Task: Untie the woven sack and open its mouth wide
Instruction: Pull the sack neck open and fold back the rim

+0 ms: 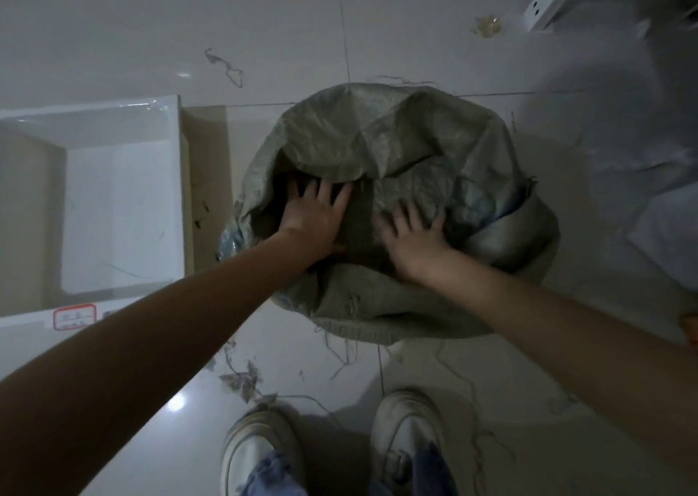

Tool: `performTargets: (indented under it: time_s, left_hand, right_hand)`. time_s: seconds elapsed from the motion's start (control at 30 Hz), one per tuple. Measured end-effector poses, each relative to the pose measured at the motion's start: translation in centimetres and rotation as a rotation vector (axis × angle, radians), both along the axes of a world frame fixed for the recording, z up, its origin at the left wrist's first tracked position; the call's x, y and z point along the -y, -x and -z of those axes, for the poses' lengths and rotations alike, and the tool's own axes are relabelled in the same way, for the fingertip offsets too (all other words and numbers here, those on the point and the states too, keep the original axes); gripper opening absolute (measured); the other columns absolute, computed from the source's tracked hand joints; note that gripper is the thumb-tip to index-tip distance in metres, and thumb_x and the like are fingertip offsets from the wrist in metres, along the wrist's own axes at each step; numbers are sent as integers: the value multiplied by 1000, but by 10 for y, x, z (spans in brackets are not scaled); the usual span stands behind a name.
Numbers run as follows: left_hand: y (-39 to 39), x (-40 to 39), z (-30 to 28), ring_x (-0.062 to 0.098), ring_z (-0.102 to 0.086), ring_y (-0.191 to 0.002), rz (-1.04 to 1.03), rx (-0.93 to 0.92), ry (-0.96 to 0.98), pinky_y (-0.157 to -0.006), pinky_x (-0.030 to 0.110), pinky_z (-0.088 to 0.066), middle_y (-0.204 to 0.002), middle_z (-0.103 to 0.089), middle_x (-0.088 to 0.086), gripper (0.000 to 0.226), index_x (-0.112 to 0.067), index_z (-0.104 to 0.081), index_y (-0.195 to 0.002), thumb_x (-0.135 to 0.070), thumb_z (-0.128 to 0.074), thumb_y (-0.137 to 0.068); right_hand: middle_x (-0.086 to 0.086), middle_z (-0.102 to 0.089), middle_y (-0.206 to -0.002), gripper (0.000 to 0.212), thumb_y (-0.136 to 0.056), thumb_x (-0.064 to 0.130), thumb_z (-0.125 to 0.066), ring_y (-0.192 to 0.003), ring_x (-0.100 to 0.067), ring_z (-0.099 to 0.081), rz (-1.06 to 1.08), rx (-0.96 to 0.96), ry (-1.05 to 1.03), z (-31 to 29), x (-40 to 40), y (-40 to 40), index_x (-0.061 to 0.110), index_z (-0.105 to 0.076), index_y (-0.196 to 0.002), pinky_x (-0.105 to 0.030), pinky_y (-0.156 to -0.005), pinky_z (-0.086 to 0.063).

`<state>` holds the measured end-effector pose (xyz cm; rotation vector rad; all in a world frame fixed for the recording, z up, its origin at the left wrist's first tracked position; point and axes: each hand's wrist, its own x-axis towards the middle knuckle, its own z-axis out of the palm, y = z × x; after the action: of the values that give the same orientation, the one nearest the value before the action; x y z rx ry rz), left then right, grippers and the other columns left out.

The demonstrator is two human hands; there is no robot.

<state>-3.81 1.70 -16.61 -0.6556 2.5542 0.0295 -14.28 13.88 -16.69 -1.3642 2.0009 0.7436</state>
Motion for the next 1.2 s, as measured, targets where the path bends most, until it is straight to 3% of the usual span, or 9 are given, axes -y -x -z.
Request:
performTargets:
  time_s: [0.3,0.37,0.43,0.47,0.53,0.63,0.73,0.97,1.2]
  left_hand:
    - [-13,72,2,39,-16,-142,-123,95,-70,-113,53,-20,-157,-4,17,116,-16,0,-150,-56,-71,-68]
    - [-14,60,1,37,-17,-142,-116,123,-41,-115,52,-20,-155,-10,17,99,-14,-10,-149,-57,-62,-76]
    - [-9,34,2,36,-19,-141,-146,71,-13,-115,52,-19,-153,-16,19,89,-10,-17,-147,-60,-51,-81]
    - [-6,17,3,36,-14,-143,-164,37,-22,-114,54,-15,-155,-14,18,97,-9,-11,-148,-65,-48,-79]
    - [-4,-12,10,37,1,-146,-161,26,-86,-113,60,-5,-159,1,16,117,-13,9,-149,-78,-46,-69]
    - [-15,-26,30,40,11,-145,-149,120,-158,-110,66,0,-158,14,16,119,-18,21,-146,-77,-48,-69]
    - [-33,-16,41,42,12,-144,-92,148,-145,-110,69,0,-157,19,16,110,-21,21,-146,-63,-54,-76]
    - [-58,26,33,38,6,-146,-83,171,-120,-112,63,-1,-159,13,12,101,-22,14,-148,-58,-52,-81]
    - [-44,20,-7,29,-12,-146,-252,19,-324,-119,44,-7,-157,-17,14,78,-15,-7,-150,-55,-38,-90]
  right_hand:
    - [-16,27,-155,96,-86,56,-49,-143,-38,21,124,198,-143,18,-56,-28,21,15,-149,-66,-108,-14]
    - [-21,-2,-157,78,-89,47,-49,-144,-40,-6,109,195,-66,8,-44,-26,16,-11,-150,-59,-106,-27]
    - [-17,-47,-136,48,-91,37,-48,-126,-35,-45,131,171,249,-3,-26,-20,10,-46,-130,-44,-94,-44]
    - [-13,-55,-126,39,-91,33,-49,-118,-32,-52,157,145,430,-5,-16,-15,12,-53,-123,-40,-89,-47]
    - [-9,-49,-136,49,-89,35,-52,-127,-28,-44,213,130,595,-4,1,-4,17,-45,-134,-39,-96,-43]
    - [-2,-2,-161,91,-80,66,-48,-148,-24,-2,532,352,345,6,17,13,27,-7,-151,-51,-116,-18]
    - [-1,17,-160,101,-77,65,-55,-147,-27,13,325,199,183,19,15,32,29,4,-151,-61,-114,-7]
    - [1,19,-159,106,-76,60,-61,-146,-33,11,196,95,67,20,14,47,30,8,-150,-60,-113,-9]
    - [-14,-16,-157,72,-90,52,-43,-140,-33,-25,136,104,146,-23,33,20,22,-16,-150,-43,-110,-32]
